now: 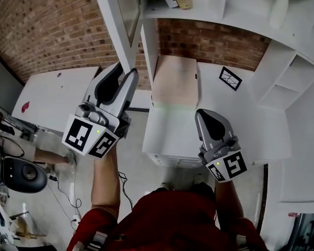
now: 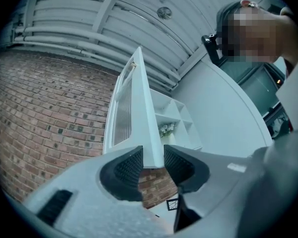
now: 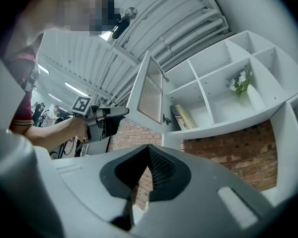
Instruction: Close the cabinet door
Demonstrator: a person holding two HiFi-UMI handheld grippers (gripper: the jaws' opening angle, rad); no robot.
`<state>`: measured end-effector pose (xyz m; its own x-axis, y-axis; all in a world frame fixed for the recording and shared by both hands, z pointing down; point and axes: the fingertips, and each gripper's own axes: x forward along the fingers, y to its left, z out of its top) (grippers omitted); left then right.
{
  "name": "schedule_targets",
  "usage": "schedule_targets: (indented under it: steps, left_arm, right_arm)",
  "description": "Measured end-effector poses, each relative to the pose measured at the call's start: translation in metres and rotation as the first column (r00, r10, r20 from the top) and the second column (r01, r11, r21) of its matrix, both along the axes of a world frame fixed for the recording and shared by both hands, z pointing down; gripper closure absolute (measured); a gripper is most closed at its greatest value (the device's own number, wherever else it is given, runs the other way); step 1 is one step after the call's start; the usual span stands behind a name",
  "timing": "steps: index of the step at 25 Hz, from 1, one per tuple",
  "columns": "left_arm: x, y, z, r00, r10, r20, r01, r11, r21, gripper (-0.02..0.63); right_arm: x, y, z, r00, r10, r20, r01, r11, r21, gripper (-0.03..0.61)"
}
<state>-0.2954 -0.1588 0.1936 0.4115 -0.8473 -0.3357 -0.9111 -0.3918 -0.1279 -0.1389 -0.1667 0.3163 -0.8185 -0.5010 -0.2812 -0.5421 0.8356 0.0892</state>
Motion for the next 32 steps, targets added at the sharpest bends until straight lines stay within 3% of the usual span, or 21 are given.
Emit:
schedule_targets:
  steps: [17, 32]
  left_arm:
    - [0.110, -0.081, 0.000, 0.988, -0.155, -0.011, 0.155, 0.987, 0.031, 0.431]
    - [0.165, -0.182, -0.004, 0.969, -0.247, 0.000, 0.247, 0.969, 0.017, 0.431]
  right_arm:
    - [0.092, -0.084, -0.006, 0.999, -0.028, 0.021, 0.027, 0.999, 0.016, 0.565]
    - [0.165, -0.149, -0.005, 0.999, -0.009, 0.030, 0.009, 1.000, -0.003, 0.565]
